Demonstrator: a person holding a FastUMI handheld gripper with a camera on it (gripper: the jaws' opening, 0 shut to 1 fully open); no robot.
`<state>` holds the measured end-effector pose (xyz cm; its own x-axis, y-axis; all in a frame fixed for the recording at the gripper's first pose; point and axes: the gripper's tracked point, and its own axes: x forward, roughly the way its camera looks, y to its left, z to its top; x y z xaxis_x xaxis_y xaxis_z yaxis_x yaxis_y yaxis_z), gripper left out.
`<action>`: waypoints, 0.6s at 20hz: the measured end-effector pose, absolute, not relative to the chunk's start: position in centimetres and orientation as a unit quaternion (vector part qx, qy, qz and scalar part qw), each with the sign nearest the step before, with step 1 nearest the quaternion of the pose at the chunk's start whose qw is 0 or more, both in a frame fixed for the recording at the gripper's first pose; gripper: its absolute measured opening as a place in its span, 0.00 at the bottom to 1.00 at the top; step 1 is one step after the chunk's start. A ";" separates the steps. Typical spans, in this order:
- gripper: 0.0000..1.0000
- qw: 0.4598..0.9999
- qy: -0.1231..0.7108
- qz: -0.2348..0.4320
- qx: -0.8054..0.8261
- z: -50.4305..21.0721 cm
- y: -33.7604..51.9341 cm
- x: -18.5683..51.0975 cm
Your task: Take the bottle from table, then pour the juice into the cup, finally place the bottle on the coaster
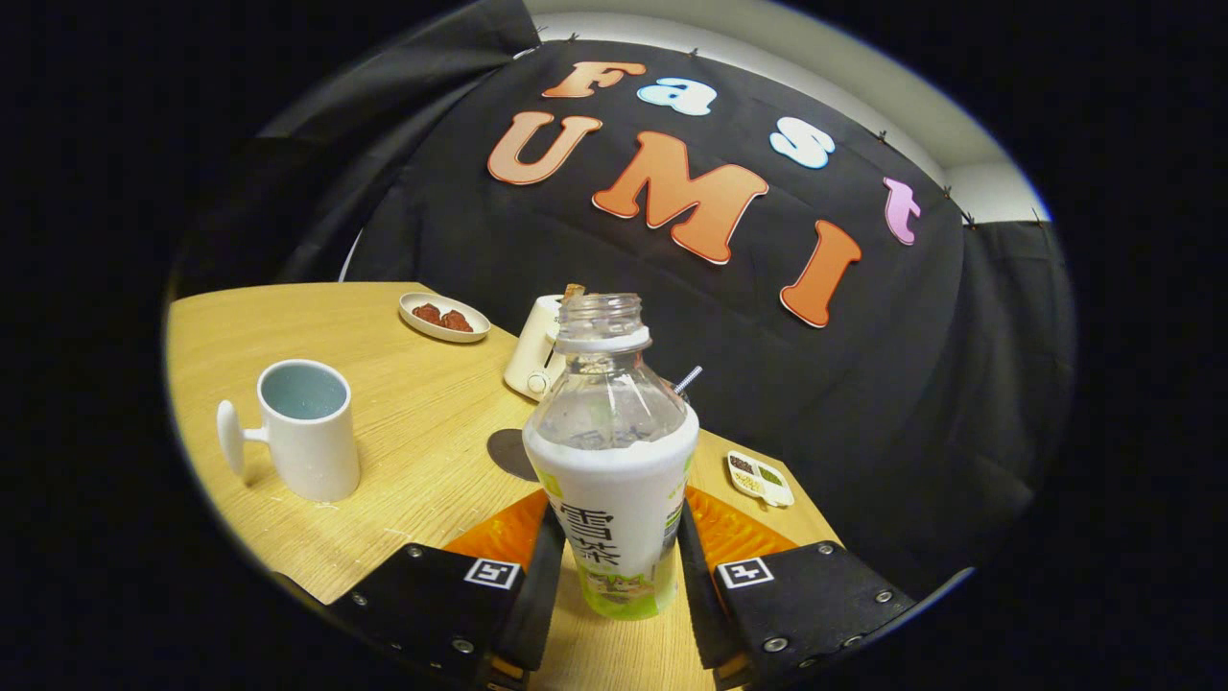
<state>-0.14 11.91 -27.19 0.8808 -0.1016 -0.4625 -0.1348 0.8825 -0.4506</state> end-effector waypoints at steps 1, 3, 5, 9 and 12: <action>0.60 0.935 0.242 0.008 -0.259 -27.2 12.1 0.0; 0.60 0.925 0.229 0.007 -0.303 -26.8 12.3 0.4; 0.60 0.912 0.214 0.007 -0.349 -26.3 12.5 0.7; 0.60 0.890 0.191 0.016 -0.413 -25.8 13.2 1.2; 0.60 0.877 0.169 0.028 -0.449 -25.6 14.1 1.6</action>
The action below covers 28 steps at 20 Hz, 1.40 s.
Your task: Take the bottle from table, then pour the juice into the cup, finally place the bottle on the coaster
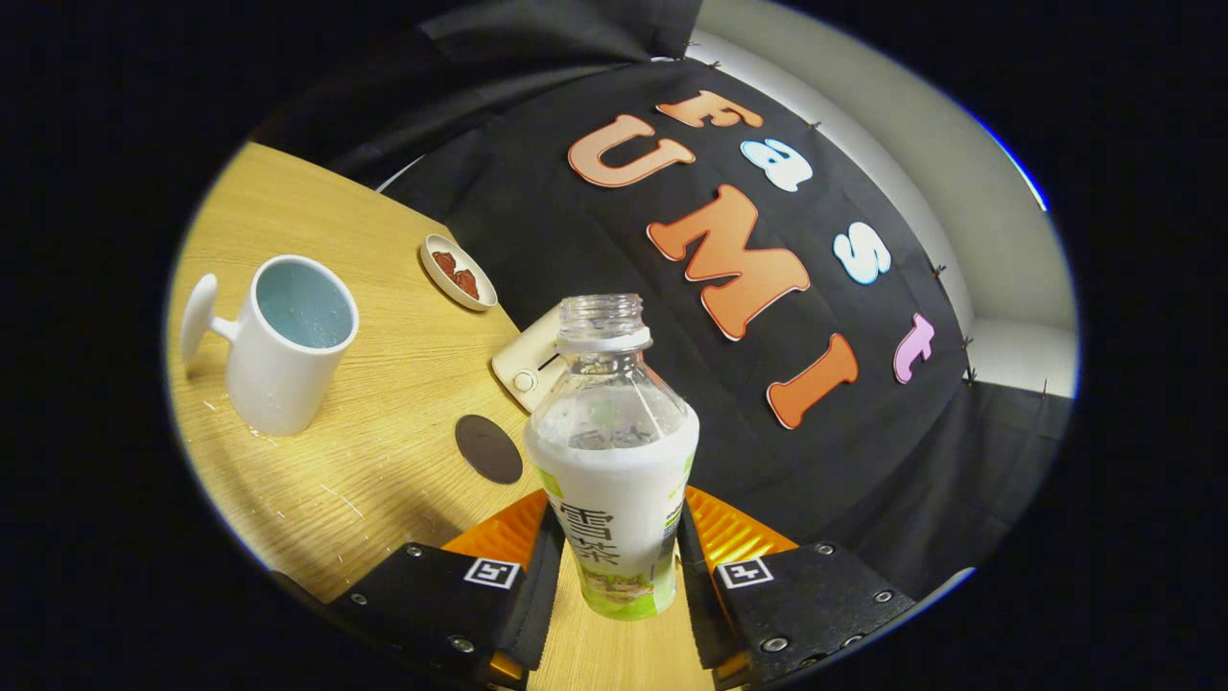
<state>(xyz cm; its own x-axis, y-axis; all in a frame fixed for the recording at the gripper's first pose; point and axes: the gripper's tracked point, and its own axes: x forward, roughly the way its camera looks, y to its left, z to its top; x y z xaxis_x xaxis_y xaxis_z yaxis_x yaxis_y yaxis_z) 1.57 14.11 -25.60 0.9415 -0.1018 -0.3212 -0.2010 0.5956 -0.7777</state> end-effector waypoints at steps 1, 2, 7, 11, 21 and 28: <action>0.60 0.872 0.159 0.030 -0.462 -25.2 14.4 1.6; 0.60 0.866 0.148 0.032 -0.477 -24.7 14.8 1.7; 0.60 0.835 0.106 0.049 -0.537 -24.3 16.8 2.0; 0.60 0.812 0.082 0.065 -0.575 -24.1 18.2 1.8; 0.60 0.747 0.029 0.084 -0.658 -24.4 20.5 2.2; 0.60 0.709 0.004 0.090 -0.699 -24.6 21.5 2.6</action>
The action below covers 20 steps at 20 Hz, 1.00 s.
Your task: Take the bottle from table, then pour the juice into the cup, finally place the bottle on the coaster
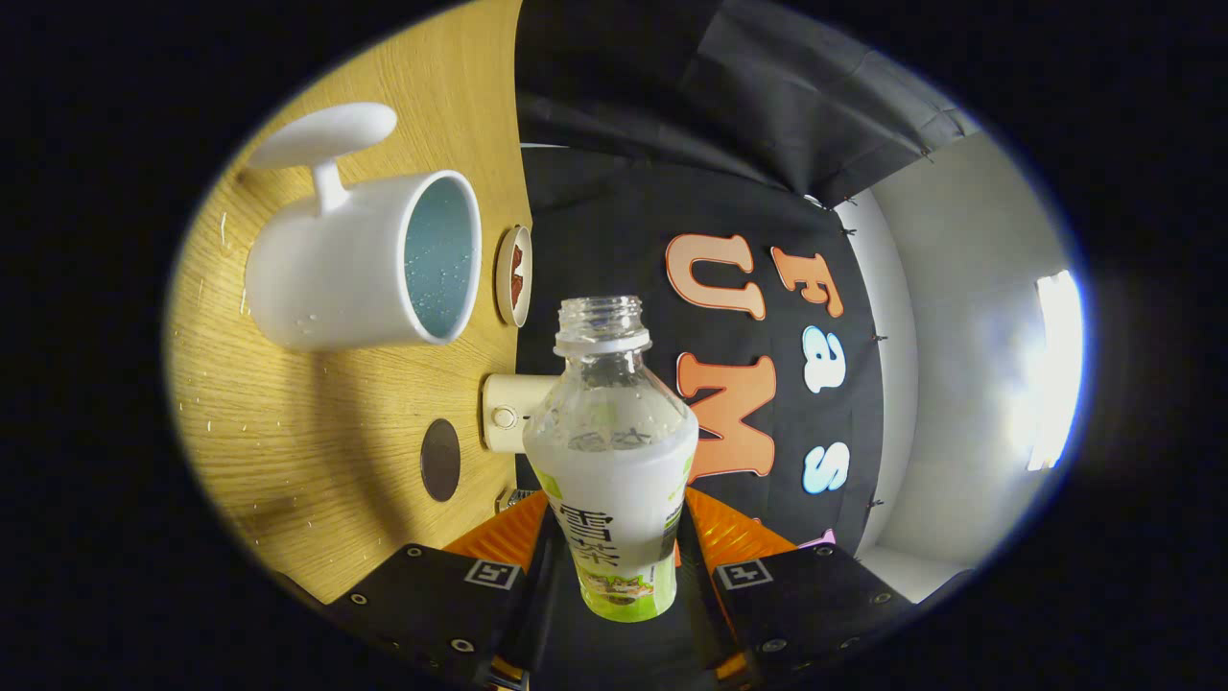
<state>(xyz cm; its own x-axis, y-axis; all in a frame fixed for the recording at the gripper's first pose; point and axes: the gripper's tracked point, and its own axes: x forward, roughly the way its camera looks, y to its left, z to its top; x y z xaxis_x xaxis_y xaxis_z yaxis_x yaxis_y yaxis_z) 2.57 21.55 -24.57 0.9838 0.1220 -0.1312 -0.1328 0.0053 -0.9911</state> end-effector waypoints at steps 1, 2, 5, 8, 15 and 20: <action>0.60 0.706 0.004 0.093 -0.702 -24.8 21.7 2.6; 0.60 0.703 0.004 0.095 -0.705 -25.0 21.8 2.7; 0.60 0.692 0.002 0.095 -0.715 -25.0 21.9 2.7; 0.60 0.688 0.003 0.095 -0.720 -25.0 21.9 2.9; 0.60 0.678 -0.006 0.093 -0.729 -24.6 22.3 3.1; 0.60 0.664 -0.016 0.088 -0.742 -24.4 22.3 3.2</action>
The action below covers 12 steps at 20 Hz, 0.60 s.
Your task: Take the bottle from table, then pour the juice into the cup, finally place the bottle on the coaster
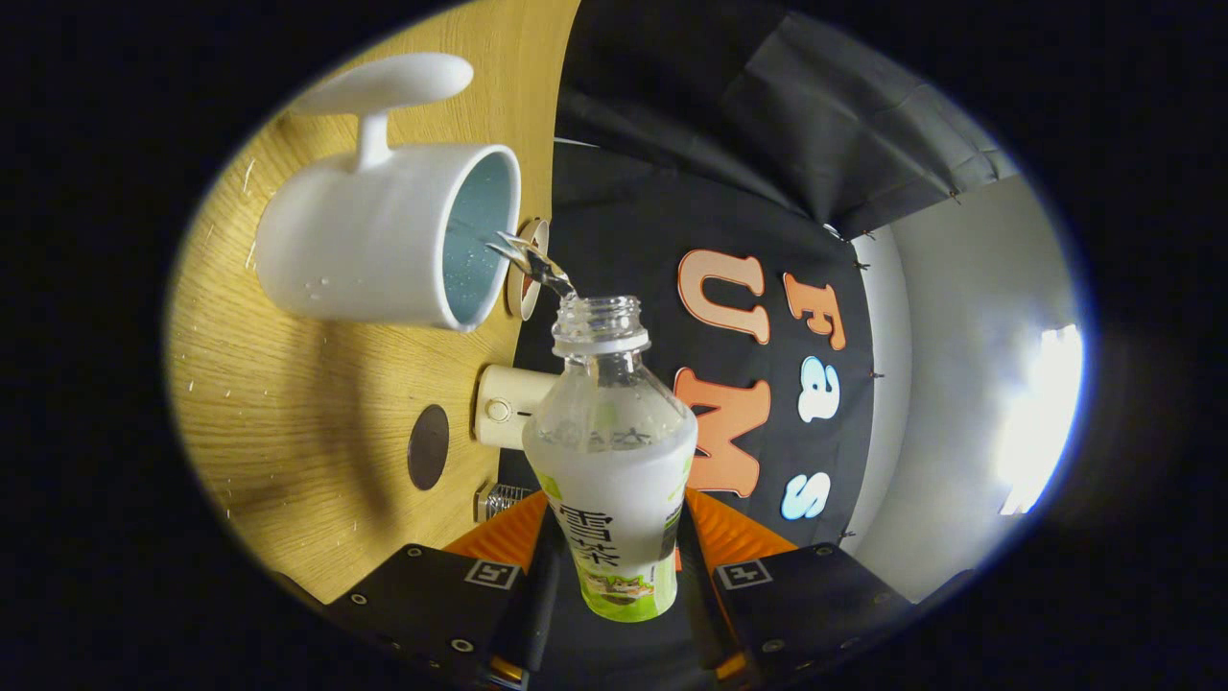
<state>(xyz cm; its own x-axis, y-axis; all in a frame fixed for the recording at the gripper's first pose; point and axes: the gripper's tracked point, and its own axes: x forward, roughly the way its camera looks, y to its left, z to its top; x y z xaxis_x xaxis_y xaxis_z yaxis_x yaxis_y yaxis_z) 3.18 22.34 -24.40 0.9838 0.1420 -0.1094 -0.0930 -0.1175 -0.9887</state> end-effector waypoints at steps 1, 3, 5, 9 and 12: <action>0.60 0.662 -0.018 0.088 -0.744 -24.3 22.3 3.2; 0.60 0.658 -0.022 0.086 -0.748 -24.1 22.3 3.3; 0.60 0.653 -0.025 0.085 -0.752 -23.9 22.2 3.5; 0.60 0.642 -0.031 0.085 -0.761 -23.5 22.1 3.6; 0.60 0.634 -0.040 0.084 -0.768 -23.2 22.2 3.9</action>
